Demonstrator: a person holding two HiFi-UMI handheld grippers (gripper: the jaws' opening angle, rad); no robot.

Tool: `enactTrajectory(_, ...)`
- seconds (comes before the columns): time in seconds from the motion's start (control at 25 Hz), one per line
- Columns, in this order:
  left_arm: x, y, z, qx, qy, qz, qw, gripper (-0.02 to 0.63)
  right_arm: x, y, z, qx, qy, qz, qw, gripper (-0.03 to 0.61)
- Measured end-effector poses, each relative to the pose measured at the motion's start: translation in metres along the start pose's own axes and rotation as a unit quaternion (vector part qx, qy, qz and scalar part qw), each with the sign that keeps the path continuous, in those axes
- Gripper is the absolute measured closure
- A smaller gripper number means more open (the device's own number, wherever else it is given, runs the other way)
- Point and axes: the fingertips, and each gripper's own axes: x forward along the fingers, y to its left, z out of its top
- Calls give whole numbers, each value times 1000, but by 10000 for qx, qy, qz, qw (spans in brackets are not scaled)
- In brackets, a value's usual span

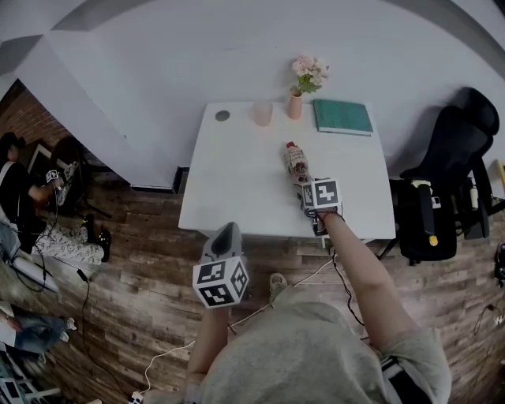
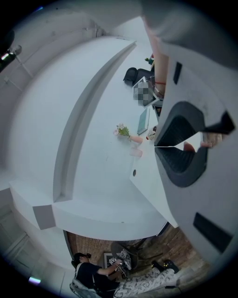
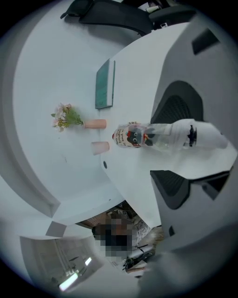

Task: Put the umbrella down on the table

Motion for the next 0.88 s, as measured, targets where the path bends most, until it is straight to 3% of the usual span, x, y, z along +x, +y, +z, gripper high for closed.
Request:
enactTrajectory(0.48,-71,-10,-25,26,-111,-108,9999,606,-77,46,-37,-88,-522,23,9986,290)
enactTrajectory(0.88,-129,-25,-53,69,-197,-185,9996,605,-146,77,-87,-26,-984,75,9951,379)
